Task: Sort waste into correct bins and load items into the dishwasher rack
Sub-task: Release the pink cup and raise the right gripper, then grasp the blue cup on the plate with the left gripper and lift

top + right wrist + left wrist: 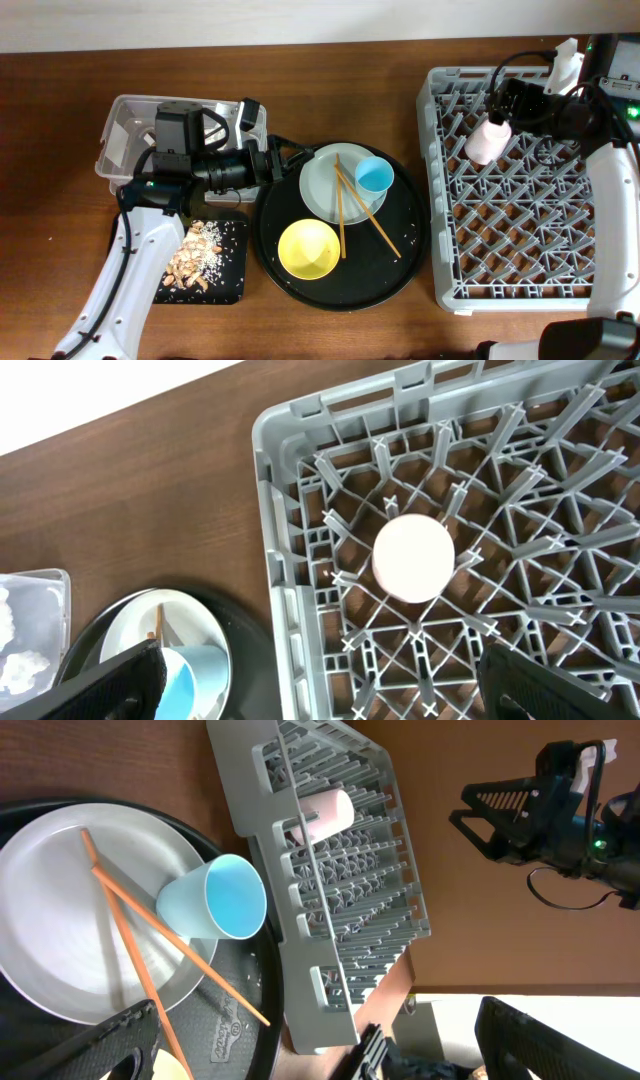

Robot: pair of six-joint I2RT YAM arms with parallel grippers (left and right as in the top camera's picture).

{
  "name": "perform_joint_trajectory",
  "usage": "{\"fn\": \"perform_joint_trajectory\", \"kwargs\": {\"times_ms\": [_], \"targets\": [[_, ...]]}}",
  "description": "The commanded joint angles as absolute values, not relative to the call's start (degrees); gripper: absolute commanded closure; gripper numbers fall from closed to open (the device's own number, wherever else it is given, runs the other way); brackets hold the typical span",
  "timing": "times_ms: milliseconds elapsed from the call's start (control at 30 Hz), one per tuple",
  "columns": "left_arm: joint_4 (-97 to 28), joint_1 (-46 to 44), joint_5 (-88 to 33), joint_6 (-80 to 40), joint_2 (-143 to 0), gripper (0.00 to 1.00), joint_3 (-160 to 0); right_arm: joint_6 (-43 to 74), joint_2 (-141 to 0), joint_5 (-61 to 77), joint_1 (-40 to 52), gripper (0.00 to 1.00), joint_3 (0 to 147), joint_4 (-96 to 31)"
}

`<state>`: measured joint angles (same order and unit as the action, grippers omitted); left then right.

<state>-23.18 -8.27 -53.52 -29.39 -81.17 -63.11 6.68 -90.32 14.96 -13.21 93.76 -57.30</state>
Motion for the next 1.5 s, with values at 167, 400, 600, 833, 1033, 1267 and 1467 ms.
{"fn": "perform_joint_trajectory", "kwargs": {"times_ms": [167,400,600,833,1033,1267,1467], "targets": [[-19.1,-8.1,-50.6,-28.7,-81.2,0.71,-63.1,6.6,-90.5,15.9,-13.6,0.02,94.0,-57.4],[-21.3,-14.5,-35.3,-35.0,-83.4,0.05,-63.0,6.6,-90.5,15.9,-13.6,0.02,94.0,-57.4],[-18.7,-27.3,-14.4,-37.8,-85.6,0.2,-63.0,6.6,-90.5,15.9,-13.6,0.02,94.0,-57.4],[-12.4,-35.6,-3.0,-37.8,-90.3,0.38,-63.0,6.6,-90.5,15.9,-13.6,0.02,94.0,-57.4],[-7.6,-35.8,-4.9,-39.2,-96.5,0.41,-63.1,6.6,-90.5,15.9,-13.6,0.02,94.0,-57.4],[-5.1,-36.0,-4.9,-39.2,-99.6,0.41,-63.1,6.6,-90.5,15.9,-13.6,0.02,94.0,-57.4],[-3.5,-36.2,-5.0,-39.3,-104.1,0.42,-63.1,6.6,-90.5,15.9,-13.6,0.02,94.0,-57.4]]}}
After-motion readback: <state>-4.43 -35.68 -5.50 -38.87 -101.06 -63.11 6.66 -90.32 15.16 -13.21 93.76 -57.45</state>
